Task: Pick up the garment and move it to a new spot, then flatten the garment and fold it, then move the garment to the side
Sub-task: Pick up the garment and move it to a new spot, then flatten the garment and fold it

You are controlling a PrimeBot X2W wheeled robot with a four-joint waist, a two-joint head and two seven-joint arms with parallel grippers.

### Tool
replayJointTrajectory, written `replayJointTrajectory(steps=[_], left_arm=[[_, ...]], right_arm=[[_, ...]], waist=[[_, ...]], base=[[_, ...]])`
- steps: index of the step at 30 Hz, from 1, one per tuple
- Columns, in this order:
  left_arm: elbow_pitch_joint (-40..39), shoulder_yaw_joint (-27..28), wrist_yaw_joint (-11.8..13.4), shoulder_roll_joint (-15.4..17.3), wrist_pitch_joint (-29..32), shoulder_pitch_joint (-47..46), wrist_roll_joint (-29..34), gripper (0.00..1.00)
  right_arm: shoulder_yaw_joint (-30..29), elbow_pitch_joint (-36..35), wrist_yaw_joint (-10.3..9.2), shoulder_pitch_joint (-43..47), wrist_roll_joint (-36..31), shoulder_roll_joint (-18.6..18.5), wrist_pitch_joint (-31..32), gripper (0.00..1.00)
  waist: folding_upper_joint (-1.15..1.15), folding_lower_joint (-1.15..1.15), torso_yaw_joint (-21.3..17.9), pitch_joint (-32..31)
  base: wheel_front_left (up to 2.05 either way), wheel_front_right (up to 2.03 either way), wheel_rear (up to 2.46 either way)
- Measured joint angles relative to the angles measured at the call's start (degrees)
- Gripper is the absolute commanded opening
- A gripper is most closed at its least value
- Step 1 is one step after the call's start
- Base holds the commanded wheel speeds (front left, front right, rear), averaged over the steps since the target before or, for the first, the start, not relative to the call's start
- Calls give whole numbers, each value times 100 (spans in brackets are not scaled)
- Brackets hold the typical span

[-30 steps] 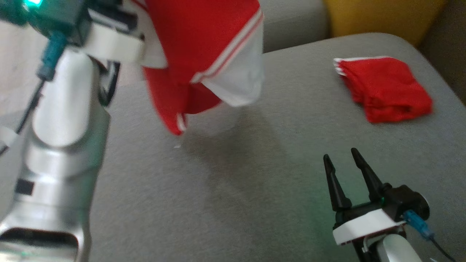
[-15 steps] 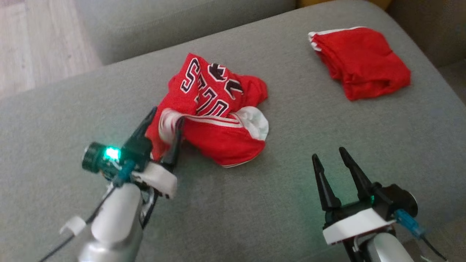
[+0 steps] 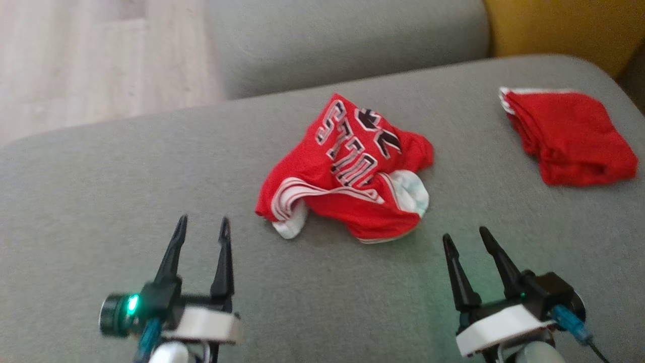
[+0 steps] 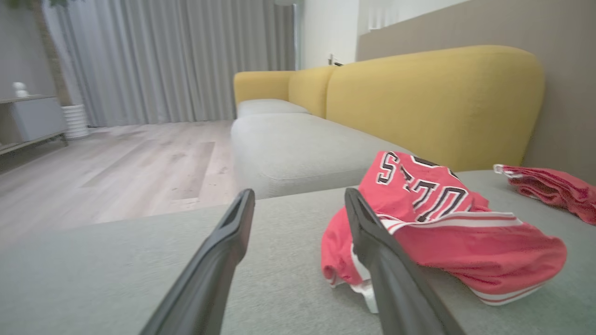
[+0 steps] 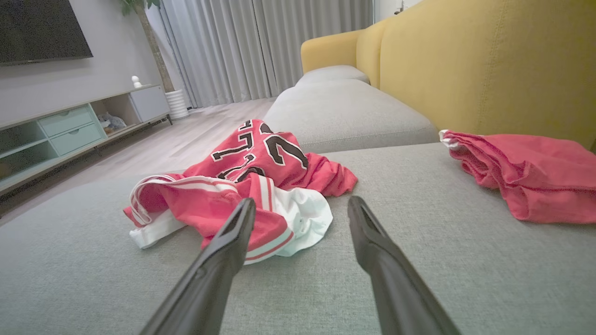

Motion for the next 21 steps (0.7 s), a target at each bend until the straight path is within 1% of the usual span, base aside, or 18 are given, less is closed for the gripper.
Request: replayJointTrajectory(steps=[6, 10, 15, 21], left_arm=[[-860, 275, 281, -30, -1, 995, 26, 100], [-1267, 275, 349, -27, -1, 1629, 119, 100], [-1351, 126, 357, -21, -1, 2072, 288, 100], [-1351, 74, 381, -18, -1, 2109, 413, 100]], right_arm=[[-177, 20, 0, 384, 42, 18, 0, 100], [-186, 15, 0, 677, 89, 29, 0, 100], [-238, -12, 0, 853, 145, 35, 0, 100], [-360, -48, 0, 942, 188, 38, 0, 100]], waist=[[0, 0, 413, -452], [0, -2, 615, -726], [0, -1, 774, -921], [0, 0, 825, -971]], base=[[0, 0, 0], [0, 0, 0], [0, 0, 0], [0, 0, 0]])
